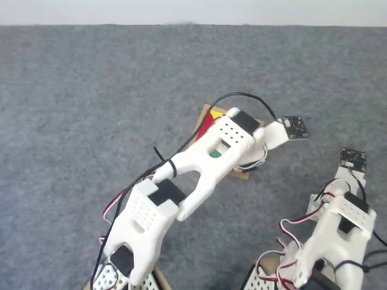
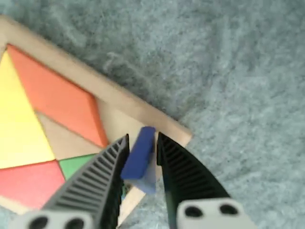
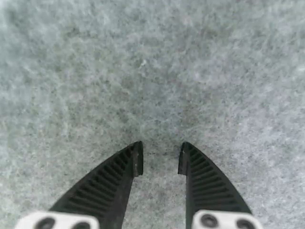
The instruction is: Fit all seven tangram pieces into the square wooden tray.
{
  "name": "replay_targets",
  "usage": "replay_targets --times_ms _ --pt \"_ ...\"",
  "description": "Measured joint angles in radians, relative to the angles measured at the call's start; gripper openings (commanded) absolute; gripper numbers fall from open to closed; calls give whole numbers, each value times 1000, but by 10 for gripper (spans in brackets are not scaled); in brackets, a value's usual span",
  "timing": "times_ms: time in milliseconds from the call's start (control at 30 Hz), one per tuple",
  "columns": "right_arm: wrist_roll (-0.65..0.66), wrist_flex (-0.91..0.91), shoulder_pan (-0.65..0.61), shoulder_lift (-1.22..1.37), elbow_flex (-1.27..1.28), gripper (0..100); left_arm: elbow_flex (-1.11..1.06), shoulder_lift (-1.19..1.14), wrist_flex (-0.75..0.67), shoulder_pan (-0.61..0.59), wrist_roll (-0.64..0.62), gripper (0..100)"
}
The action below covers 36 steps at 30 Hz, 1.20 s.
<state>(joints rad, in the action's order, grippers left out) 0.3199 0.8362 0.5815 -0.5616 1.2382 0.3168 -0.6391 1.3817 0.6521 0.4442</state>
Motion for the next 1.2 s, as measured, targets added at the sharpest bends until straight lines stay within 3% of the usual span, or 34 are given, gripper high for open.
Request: replay_targets --times_ms 733,1033,1200 --pt "0 0 0 0 0 125 94 0 2 -163 0 96" --pt "0 0 0 0 0 125 178 0 61 -172 11 97" --pt "0 0 0 0 0 125 178 -35 -21 -226 -49 96"
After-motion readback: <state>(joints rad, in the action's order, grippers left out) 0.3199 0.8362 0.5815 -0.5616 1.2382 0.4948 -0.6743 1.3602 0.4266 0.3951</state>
